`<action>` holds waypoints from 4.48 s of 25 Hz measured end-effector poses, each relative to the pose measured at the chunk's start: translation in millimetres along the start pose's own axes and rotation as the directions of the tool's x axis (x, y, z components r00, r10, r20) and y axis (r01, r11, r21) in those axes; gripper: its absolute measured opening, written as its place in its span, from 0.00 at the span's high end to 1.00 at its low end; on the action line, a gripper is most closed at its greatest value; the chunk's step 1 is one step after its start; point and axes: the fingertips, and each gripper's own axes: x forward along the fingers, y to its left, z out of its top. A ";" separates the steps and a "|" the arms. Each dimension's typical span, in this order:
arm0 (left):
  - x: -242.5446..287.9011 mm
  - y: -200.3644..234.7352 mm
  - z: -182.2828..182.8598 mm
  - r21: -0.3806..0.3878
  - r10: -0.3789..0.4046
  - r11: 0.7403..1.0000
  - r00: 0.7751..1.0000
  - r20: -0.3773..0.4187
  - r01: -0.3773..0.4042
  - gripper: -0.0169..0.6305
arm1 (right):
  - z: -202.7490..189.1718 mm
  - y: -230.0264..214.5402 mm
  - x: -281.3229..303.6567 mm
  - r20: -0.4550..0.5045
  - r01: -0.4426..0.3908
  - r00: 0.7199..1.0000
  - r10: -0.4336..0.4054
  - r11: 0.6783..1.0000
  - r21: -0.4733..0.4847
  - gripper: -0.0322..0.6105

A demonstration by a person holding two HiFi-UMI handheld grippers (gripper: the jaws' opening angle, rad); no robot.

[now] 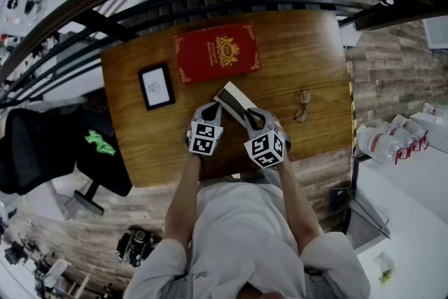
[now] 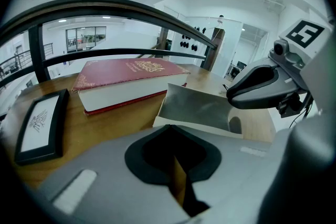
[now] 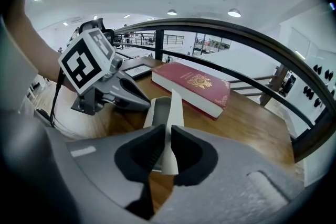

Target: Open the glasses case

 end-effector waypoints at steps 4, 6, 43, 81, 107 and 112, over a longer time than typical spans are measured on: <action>0.0 -0.2 0.1 0.000 -0.001 1.000 1.000 0.000 0.001 0.94 | -0.1 -7.0 -0.8 0.002 0.018 1.000 -0.018 1.000 0.006 0.90; 0.3 -0.2 -0.1 -0.001 -0.001 1.000 1.000 0.000 0.001 0.94 | 0.1 -10.0 -0.6 0.004 0.025 1.000 -0.025 1.000 0.008 0.90; 0.9 -0.5 1.3 0.015 0.004 1.000 1.000 -0.005 -0.004 0.94 | -13.7 -61.7 10.4 -0.026 0.112 0.994 -0.110 0.991 0.077 0.91; -31.9 9.6 32.1 0.039 0.040 0.998 0.994 0.099 -0.044 0.94 | 7.3 -67.8 -24.6 0.091 0.139 0.984 -0.155 0.977 0.158 0.86; -204.0 -7.3 182.8 0.134 0.028 0.982 0.815 0.579 -0.129 0.94 | 140.6 -47.8 -166.3 0.515 0.252 0.794 -0.323 0.946 0.206 0.95; -212.9 -11.4 179.7 0.147 0.022 0.980 0.814 0.580 -0.131 0.94 | 142.2 -41.4 -173.2 0.518 0.254 0.787 -0.334 0.942 0.221 0.95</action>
